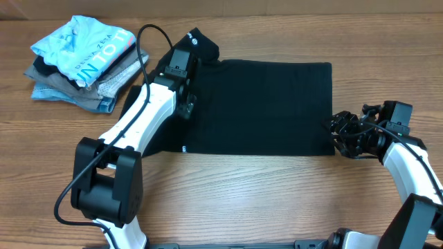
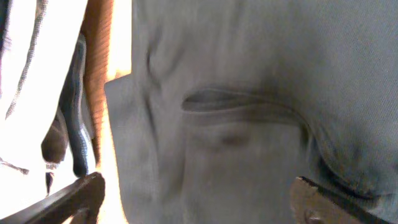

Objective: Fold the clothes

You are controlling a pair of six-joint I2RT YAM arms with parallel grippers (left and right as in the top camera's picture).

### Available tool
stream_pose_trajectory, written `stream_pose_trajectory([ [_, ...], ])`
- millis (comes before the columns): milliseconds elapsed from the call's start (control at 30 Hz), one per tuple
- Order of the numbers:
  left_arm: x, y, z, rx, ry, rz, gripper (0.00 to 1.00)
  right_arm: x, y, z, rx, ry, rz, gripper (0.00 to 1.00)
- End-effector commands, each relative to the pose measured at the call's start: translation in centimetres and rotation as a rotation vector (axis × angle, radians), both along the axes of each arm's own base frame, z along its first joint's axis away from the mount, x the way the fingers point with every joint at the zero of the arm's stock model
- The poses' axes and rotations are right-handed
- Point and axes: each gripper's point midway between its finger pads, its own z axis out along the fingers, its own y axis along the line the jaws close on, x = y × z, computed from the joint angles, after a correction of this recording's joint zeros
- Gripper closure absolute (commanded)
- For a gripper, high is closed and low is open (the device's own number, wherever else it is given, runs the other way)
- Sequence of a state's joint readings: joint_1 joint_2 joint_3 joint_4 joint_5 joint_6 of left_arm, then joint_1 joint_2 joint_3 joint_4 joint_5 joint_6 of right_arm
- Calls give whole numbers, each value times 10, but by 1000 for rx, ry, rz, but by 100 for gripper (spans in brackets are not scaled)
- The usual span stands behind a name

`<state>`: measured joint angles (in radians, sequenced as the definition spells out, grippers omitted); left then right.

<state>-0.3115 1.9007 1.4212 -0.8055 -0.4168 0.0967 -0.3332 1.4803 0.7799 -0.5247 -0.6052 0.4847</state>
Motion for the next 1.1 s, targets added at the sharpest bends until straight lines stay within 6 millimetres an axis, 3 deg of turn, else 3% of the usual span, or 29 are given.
stream_pose_trajectory([
  [0,-6,18,21,21,6,137,0,5,-2,7,-1,-21,8,33],
  [100,-33,29,19,-24,109,256,0,4,-2,7,-8,-25,17,35],
  [233,-71,38,0,-189,311,347,0,0,-11,0,-65,2,4,36],
  [400,-96,57,-21,-380,442,417,2,-35,-36,-27,-218,213,-67,35],
  [533,-101,61,-30,-508,474,397,7,-62,-45,-43,-278,350,-105,34],
  [733,-94,63,-37,-554,442,339,8,-48,-34,-60,-212,264,-88,36],
  [900,-91,63,-38,-555,430,335,9,-52,-29,-75,-177,304,-85,40],
  [1067,-91,63,-38,-555,429,335,9,-44,-14,-72,-103,247,-18,62],
])
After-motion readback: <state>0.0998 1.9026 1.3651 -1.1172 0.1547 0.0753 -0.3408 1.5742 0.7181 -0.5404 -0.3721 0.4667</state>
